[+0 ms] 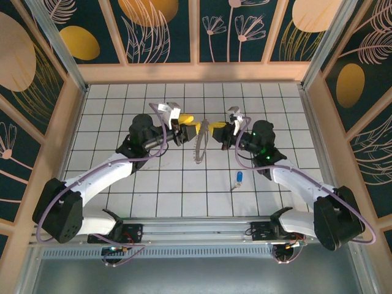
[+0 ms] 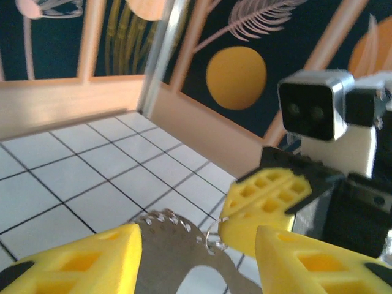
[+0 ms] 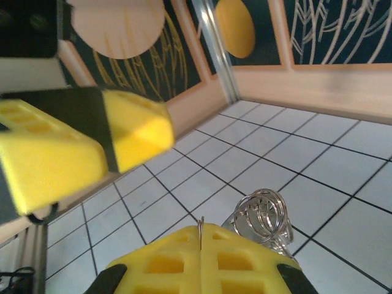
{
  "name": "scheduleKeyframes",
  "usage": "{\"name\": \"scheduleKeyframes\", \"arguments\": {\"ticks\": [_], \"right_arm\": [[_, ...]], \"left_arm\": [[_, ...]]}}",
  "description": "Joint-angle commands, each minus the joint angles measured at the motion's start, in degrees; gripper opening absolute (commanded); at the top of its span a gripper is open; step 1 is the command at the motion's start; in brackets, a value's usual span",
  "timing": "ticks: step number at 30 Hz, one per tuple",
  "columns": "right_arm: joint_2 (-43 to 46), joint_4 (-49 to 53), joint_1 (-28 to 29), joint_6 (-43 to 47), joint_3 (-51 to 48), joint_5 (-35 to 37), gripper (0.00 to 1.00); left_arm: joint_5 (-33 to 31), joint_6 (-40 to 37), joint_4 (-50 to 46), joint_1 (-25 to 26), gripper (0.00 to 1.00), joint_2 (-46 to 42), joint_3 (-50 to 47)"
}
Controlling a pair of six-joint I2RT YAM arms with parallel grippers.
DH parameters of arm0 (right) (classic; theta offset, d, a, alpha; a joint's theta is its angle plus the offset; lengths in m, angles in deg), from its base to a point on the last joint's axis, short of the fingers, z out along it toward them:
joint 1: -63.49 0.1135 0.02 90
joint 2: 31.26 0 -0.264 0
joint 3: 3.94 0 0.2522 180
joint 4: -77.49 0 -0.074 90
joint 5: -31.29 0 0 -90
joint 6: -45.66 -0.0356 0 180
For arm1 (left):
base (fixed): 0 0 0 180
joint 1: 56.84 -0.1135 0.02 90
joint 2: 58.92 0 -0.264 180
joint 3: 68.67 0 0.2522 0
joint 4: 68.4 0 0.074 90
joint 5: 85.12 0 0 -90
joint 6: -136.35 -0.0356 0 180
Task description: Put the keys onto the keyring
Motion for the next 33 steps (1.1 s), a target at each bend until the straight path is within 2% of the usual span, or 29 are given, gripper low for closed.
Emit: {"name": "scheduleKeyframes", "arguments": {"ticks": [1, 4, 10, 17, 24, 33], "right_arm": [[3.3, -7.2, -1.0, -3.7, -2.2, -5.5, 0.0], [5.4, -8.1, -1.6, -5.2, -3.6, -7.2, 0.0], [6.5, -10.4, -1.9, -8.2, -4.9, -9.1, 0.0], [3.8, -15.5, -1.9, -12.3, -5.4, -10.4, 0.0], [2.3, -16.5, -2.0, -13.3, -5.3, -11.0, 0.0], [2.5, -17.2, -2.0, -13.6, -5.7, -11.0, 0.0]], "left_arm": [[8.7, 3.2, 8.6, -0.3, 0.47, -0.3, -2.1], [11.3, 5.0, 12.4, -0.3, 0.43, 0.1, -3.3], [16.6, 9.6, 20.4, -0.3, 0.43, 2.9, -4.6], [17.2, 11.4, 23.6, -0.3, 0.43, 4.7, -4.8], [19.9, 16.5, 31.0, -0.3, 0.42, 8.8, -4.1], [21.2, 20.0, 34.7, -0.3, 0.41, 12.9, -2.1]]}}
